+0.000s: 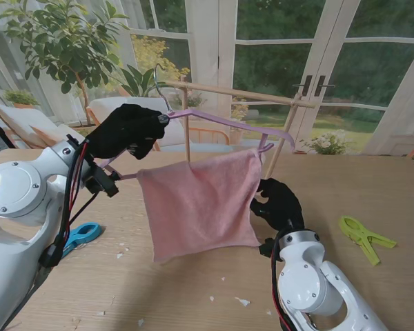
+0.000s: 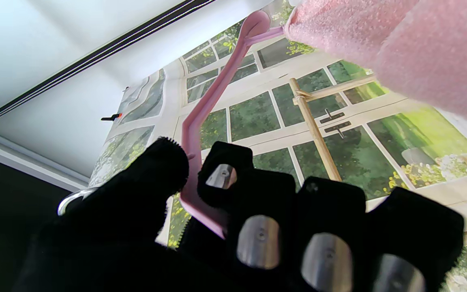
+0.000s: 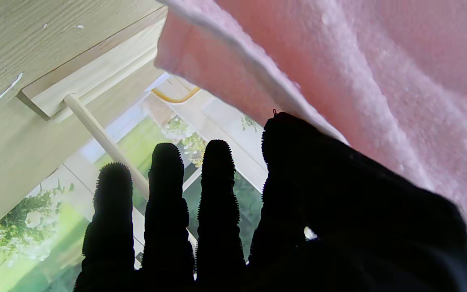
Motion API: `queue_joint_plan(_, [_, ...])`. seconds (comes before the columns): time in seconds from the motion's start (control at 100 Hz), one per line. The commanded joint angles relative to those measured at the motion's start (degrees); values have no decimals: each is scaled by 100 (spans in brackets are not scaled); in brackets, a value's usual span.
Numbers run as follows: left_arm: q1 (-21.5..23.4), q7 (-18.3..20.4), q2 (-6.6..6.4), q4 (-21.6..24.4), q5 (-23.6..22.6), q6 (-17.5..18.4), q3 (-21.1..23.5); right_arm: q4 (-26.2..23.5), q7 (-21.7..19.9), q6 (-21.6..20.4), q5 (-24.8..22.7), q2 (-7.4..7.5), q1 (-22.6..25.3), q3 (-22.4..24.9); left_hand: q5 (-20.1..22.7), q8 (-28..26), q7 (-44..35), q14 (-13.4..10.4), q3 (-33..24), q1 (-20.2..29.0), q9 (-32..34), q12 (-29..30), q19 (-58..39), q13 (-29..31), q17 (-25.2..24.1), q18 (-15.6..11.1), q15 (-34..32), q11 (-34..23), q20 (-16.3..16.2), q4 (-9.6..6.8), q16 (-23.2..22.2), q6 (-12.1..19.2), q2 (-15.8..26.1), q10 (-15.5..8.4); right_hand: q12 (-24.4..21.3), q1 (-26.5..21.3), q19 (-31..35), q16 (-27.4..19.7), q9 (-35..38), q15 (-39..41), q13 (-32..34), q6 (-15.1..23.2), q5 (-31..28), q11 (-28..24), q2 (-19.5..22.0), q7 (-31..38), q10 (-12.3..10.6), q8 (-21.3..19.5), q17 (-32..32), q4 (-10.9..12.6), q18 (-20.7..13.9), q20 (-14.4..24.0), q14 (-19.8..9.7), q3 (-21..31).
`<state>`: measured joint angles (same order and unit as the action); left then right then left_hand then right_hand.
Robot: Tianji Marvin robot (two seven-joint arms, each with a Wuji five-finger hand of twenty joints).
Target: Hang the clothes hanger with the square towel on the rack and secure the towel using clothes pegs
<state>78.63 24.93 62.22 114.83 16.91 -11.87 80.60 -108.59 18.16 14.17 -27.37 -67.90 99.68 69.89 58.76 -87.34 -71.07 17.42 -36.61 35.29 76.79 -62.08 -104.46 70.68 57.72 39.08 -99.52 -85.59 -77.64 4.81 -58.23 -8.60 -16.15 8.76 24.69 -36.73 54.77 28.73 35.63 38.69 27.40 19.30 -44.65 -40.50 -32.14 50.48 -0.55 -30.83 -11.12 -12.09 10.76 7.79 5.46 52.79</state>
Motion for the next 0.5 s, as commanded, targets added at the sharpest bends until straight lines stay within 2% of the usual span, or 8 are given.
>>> queue_joint_plan(0.0, [18, 52, 45, 89, 82, -56, 17, 54, -127, 48, 6, -38, -7, -53, 620, -208, -296, -290, -147, -127, 20, -49, -1552, 162, 112, -21, -845, -535, -203, -84, -268, -103, 5, -458, 77, -197, 139, 65, 0, 94, 37, 18, -132, -128, 203, 325, 44, -412, -5, -199, -109, 3566, -128, -165])
queue_joint_plan(0.22, [17, 123, 31, 115, 112, -116, 13, 215, -219, 38, -37, -15, -113, -171, 618, -209, -296, -290, -121, -113, 20, -49, -1552, 162, 109, -14, -844, -534, -206, -83, -269, -104, 19, -458, 143, -254, 219, 74, -39, 140, 72, -25, -67, -249, 301, 279, 89, -654, -34, -162, -119, 3563, -133, -239])
queue_joint_plan(0.33, [12, 176, 8, 108, 14, -77, 41, 216, -83, 97, -107, -38, -64, -117, 603, -212, -295, -299, -109, -111, 20, -50, -1552, 163, 110, -14, -844, -534, -207, -84, -268, -101, 23, -458, 135, -331, 260, 82, 3, 180, 153, -104, 96, -246, 316, 153, 108, -656, -68, -135, -96, 3558, -93, -253])
queue_joint_plan(0.4, [15, 172, 4, 113, -37, -71, 60, 168, -12, 137, -211, -39, 18, -36, 602, -213, -298, -298, -109, -103, 20, -50, -1552, 162, 110, -15, -844, -534, -207, -86, -268, -101, 26, -458, 46, -377, 280, 69, -6, 169, 161, -220, 639, -104, 261, -328, 89, -213, -66, -81, -82, 3537, -79, -276])
queue_joint_plan(0.45, [18, 156, 1, 114, -100, -55, 67, 108, -7, 172, -323, -26, 93, 34, 602, -214, -299, -297, -102, -106, 20, -50, -1552, 162, 110, -15, -844, -534, -207, -84, -268, -102, 27, -458, -60, -179, 247, 26, -95, 91, 125, -532, 995, 16, 253, -918, 57, 254, -52, 51, -96, 3484, -84, -108])
queue_joint_plan(0.49, [23, 136, 0, 115, -158, -36, 68, 53, -9, 203, -416, -13, 158, 95, 602, -214, -300, -299, -101, -99, 20, -50, -1552, 163, 110, -15, -844, -534, -207, -85, -267, -102, 28, -458, -174, 132, 190, -30, -243, -24, 55, -921, 1110, 46, 316, -1753, 46, 56, -25, 390, -91, 3399, -83, 156])
